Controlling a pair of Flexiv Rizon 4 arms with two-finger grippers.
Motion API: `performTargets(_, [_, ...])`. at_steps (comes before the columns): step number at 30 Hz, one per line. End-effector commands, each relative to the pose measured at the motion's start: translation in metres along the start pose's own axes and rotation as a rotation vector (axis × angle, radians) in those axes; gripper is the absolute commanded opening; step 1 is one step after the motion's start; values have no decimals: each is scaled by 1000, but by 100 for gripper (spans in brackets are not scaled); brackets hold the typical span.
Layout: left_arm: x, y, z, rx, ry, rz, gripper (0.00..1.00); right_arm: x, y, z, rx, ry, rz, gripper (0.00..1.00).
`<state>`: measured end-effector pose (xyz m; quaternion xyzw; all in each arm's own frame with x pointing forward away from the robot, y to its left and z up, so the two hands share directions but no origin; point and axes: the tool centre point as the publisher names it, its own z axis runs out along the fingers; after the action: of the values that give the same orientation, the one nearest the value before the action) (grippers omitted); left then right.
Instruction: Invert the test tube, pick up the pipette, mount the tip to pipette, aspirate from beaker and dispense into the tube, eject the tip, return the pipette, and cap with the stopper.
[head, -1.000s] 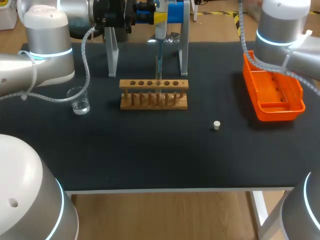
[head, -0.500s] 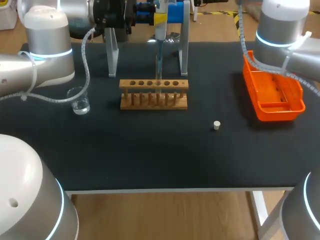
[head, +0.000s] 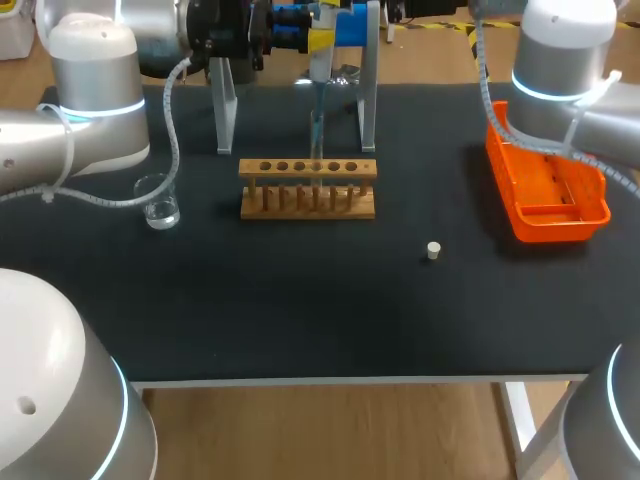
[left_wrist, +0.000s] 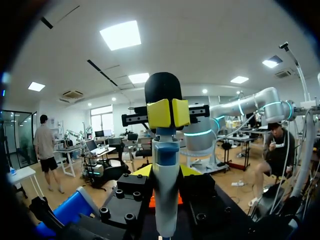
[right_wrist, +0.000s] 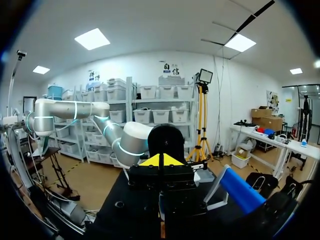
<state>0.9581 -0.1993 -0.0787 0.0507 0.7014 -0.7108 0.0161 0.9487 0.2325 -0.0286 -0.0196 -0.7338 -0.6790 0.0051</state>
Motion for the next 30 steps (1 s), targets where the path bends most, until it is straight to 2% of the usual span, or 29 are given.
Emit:
performTargets(1, [-4,-5,0,2,4,0,0,0,-10,0,0,6,4,0])
performTargets(9, [-4,-5,0,2,4,0,0,0,-5,-1,0,6,-2,0])
performTargets(18, [-4,-5,0,2,4,0,0,8,40,-11,-33,-11,-102,0])
performTargets(22, [-4,-5,0,2,4,0,0,15,52,-18,-29,-16,-153,0])
performTargets(23, [-4,-5,0,2,4,0,0,17,54,-21,-20,-27,-165,29])
performTargets(24, [-4,-5,0,2,4,0,0,19,54,-24,-23,-36,-174,50])
performTargets(25, [-4,-5,0,2,4,0,0,21,54,-28,-24,-29,-186,100])
performTargets(30, [-4,-5,0,2,4,0,0,31,45,-54,-24,-4,-219,100])
